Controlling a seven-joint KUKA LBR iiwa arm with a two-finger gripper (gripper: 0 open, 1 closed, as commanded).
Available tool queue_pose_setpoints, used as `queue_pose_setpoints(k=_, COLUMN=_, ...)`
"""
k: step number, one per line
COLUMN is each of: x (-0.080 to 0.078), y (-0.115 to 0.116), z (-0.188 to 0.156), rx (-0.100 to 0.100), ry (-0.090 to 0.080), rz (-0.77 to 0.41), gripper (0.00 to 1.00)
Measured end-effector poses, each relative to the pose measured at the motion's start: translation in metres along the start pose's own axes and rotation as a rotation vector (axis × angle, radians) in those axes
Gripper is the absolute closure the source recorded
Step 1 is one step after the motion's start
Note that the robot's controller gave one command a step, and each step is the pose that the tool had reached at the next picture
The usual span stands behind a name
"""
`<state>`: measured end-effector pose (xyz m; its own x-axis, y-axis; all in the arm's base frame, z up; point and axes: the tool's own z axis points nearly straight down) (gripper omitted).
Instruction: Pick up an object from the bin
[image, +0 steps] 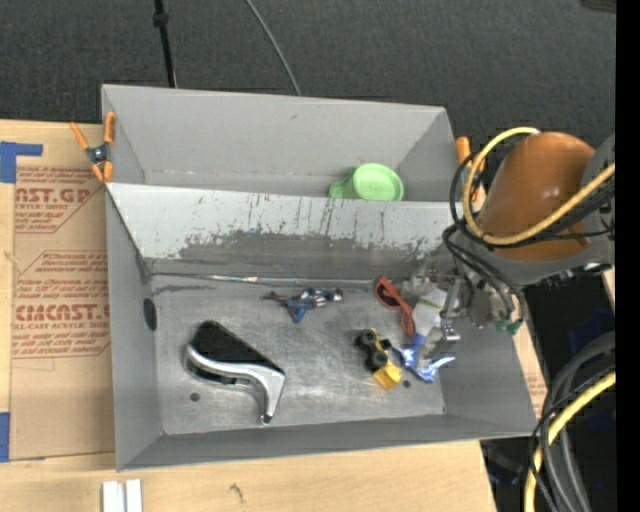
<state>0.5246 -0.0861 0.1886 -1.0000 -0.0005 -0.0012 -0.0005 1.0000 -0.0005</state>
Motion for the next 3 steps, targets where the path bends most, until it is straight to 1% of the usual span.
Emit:
queue_pose_setpoints(k=1, x=0.023, y=0.014, z=0.073, rx=-0.001, ry=-0.003, rz=0.09, gripper=0.0)
queue_pose_setpoints(k=2, x=0.033, y=0.016, z=0.092, rx=-0.001, ry=0.003, rz=0.125, gripper=0.0)
queue_pose_setpoints(k=3, x=0.018, y=0.015, z=0.064, rx=-0.001, ry=-0.001, rz=0.165, gripper=0.0)
